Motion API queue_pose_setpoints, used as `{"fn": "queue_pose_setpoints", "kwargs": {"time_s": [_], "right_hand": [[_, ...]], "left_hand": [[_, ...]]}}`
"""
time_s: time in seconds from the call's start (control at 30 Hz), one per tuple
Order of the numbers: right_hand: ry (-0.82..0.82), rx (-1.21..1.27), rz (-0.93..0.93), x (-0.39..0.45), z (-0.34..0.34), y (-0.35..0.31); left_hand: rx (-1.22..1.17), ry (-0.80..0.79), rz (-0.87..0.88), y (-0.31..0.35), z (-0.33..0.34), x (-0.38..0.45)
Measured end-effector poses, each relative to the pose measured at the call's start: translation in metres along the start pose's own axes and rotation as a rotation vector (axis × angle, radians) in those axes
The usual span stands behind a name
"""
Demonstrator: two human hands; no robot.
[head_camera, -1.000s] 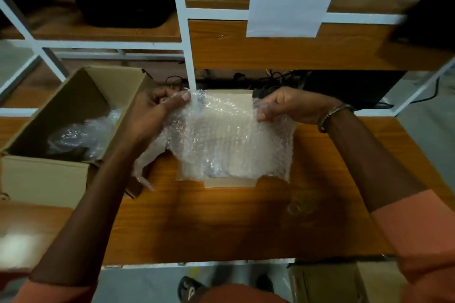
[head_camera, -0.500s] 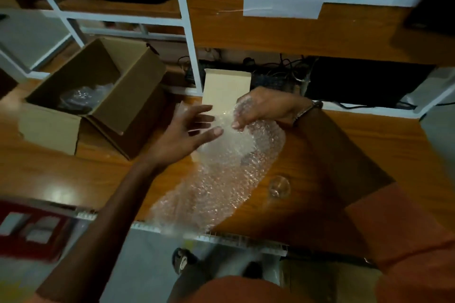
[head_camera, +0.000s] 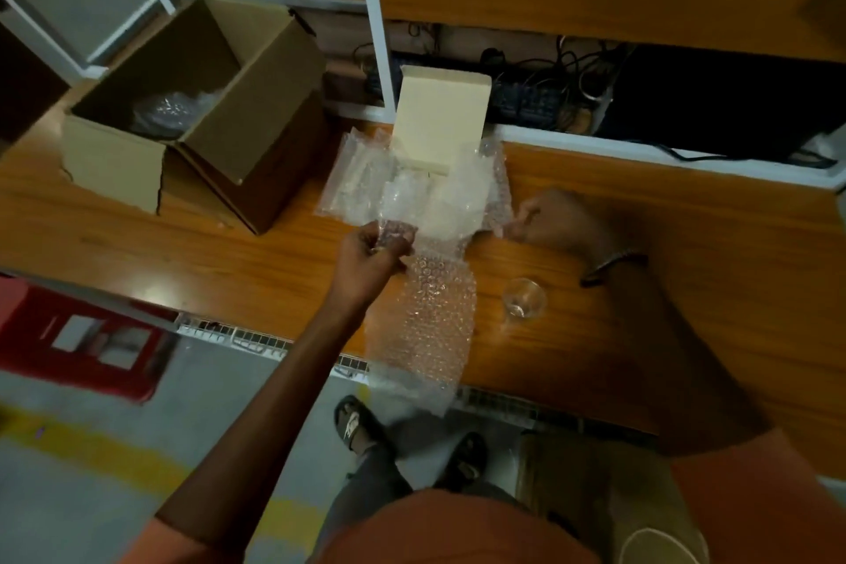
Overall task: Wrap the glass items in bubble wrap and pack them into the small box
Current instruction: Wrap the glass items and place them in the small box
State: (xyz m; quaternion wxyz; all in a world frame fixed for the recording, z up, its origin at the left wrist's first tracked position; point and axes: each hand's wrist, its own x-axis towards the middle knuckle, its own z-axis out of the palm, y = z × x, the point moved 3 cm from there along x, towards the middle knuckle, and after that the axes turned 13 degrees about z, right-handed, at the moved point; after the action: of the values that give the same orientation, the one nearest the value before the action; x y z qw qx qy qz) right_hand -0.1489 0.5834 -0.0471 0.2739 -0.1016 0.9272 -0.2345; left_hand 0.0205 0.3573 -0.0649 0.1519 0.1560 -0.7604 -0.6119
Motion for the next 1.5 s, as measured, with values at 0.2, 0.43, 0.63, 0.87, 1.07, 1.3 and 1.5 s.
{"fn": "queue_pose_setpoints", "kwargs": {"time_s": [0.2, 0.43, 0.63, 0.87, 1.07, 1.3, 1.5], "right_hand": [[-0.163, -0.368, 0.135, -0.025, 0.067, 0.035], [-0.183, -0.042, 0.176, -0.021, 0.046, 0.029], [-0.498, 0.710, -0.014, -0.036, 0.006, -0.028], [-0.617, 0.887, -0.242, -0.034, 0.026, -0.052], [-0.535, 0.739, -0.349, -0.032, 0.023, -0.059], [-0.218, 0.529, -0.289, -0.034, 0.009, -0.062], [-0.613, 0.795, -0.101, -0.035, 0.022, -0.042]], "left_hand": [[-0.110, 0.068, -0.126, -0.026, 0.022, -0.016], [-0.144, 0.035, -0.159, -0.018, 0.014, -0.015], [-0.199, -0.056, -0.148, -0.011, 0.002, -0.021], [-0.447, -0.226, -0.172, 0.012, -0.010, -0.027], [-0.671, -0.261, -0.213, 0.025, -0.017, -0.018], [-0.533, -0.200, -0.154, 0.022, -0.013, -0.014], [-0.503, -0.264, -0.095, 0.037, -0.006, -0.017]]}}
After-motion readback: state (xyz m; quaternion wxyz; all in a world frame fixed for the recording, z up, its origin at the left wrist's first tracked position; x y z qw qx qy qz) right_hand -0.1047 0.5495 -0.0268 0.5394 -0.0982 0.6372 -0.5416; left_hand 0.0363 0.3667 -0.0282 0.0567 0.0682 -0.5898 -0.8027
